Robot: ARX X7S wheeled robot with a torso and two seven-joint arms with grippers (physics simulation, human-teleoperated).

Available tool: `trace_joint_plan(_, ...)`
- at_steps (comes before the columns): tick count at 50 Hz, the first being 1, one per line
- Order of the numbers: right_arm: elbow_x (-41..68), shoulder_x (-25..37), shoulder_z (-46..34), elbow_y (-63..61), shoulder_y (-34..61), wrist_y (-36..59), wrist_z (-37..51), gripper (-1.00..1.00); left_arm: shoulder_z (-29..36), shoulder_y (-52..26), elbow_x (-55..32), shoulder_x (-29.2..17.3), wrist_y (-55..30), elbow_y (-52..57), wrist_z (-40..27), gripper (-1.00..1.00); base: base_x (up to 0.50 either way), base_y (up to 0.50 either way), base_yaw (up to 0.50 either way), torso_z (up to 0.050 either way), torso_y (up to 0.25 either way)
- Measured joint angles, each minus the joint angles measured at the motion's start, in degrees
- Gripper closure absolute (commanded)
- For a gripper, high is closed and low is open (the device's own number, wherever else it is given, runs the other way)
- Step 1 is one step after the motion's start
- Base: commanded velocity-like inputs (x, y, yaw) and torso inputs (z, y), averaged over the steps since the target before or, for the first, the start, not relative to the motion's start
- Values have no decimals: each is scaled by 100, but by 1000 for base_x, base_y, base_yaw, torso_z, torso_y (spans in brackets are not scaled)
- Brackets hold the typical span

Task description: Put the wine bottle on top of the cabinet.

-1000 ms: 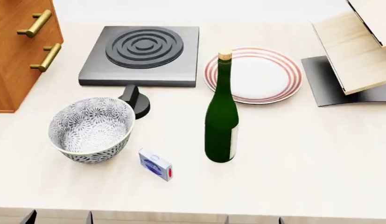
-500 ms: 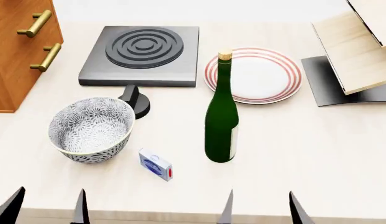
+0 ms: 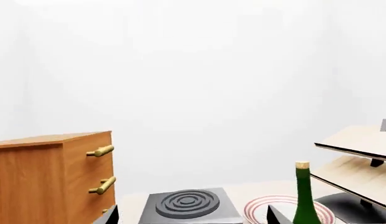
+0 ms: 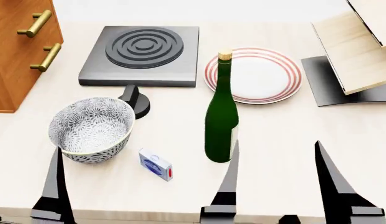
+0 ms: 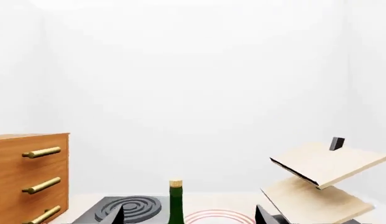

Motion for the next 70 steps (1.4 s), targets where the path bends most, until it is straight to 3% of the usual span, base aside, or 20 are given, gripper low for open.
trace_joint_plan(6,334,331,-99,-343,130,145,461,-100,246,-215,-145,-379,-237,402,-458,-100,0,0,0,0,0)
trace_joint_plan(18,718,764,-294,-600,259,162,1044,-100,1416,-1133,-1384,-2031,-101,737,-2633,-100,0,0,0,0,0)
trace_joint_plan(27,839,950,-383,-657,303,91,1286,-100,1926,-1509,-1845,-2666,56,787,-3468,-100,0,0,0,0,0)
trace_joint_plan(38,952,1093,-439,-646,314,-39,1458,-100,2249,-1758,-2140,-3045,190,813,-3974,-100,37,0,0,0,0)
trace_joint_plan(70,1252,1352,-551,-611,359,-241,1697,-100,2726,-2184,-2469,-3379,353,818,-4494,-100,500,-48,0,0,0)
